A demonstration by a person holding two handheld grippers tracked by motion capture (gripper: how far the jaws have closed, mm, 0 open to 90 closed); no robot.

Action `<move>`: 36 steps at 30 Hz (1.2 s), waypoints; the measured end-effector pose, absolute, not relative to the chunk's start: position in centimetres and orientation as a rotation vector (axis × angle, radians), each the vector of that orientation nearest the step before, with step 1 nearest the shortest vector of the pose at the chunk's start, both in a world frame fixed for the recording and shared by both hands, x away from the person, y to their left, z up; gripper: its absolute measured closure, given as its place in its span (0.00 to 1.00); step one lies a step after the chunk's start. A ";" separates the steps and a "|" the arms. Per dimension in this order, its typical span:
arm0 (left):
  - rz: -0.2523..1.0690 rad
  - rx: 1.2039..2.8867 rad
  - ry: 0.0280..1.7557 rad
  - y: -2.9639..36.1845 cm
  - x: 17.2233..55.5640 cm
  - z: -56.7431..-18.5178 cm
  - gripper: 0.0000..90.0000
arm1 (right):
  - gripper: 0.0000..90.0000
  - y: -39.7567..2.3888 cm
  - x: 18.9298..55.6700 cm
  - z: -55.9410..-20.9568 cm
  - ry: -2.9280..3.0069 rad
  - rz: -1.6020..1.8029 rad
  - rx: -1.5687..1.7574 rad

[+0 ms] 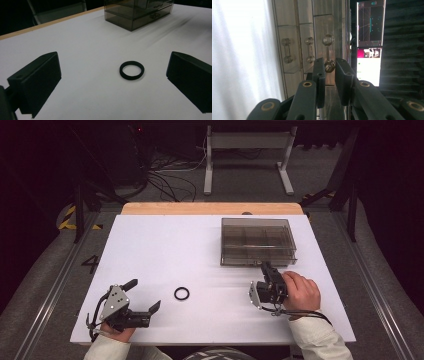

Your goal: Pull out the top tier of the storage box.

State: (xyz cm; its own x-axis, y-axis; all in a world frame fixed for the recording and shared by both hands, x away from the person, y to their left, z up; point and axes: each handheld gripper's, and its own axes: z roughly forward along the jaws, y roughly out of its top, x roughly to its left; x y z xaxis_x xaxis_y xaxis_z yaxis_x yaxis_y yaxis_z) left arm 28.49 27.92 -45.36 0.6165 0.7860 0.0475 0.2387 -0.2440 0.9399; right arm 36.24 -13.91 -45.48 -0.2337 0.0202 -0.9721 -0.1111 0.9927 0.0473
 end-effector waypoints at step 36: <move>0.652 1.785 0.830 28.0 28.5 -45.3 0.00 | 0.63 -15.0 34.3 -42.2 1.876 0.402 0.097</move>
